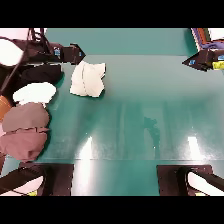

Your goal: Fold the shirts.

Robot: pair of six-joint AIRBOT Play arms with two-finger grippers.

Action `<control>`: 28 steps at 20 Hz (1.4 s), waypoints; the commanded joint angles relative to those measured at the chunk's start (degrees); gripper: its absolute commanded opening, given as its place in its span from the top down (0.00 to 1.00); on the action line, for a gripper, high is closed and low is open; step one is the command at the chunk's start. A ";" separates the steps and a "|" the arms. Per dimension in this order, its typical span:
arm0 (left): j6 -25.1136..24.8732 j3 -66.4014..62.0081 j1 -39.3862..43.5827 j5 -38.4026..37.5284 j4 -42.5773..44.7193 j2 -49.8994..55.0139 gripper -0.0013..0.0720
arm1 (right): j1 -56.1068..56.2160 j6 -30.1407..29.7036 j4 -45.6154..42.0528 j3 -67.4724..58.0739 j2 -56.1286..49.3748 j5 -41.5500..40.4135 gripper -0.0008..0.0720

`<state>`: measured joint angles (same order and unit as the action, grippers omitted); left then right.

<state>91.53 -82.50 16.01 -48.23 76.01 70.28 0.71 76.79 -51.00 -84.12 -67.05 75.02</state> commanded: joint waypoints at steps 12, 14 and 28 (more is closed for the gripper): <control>4.92 -3.41 -3.87 12.17 2.69 27.56 0.87 | 0.39 0.04 0.07 0.00 0.02 0.94 0.97; 2.99 -8.90 -3.87 6.12 3.23 27.54 0.95 | 0.39 0.04 0.07 -0.02 0.07 1.05 0.97; -11.47 -32.50 7.50 -22.93 -3.26 -1.51 0.95 | 0.39 0.04 0.26 -25.62 0.81 4.59 0.97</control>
<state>82.65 -114.41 18.02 -62.78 74.56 72.18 1.06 76.82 -50.65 -105.38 -66.70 78.26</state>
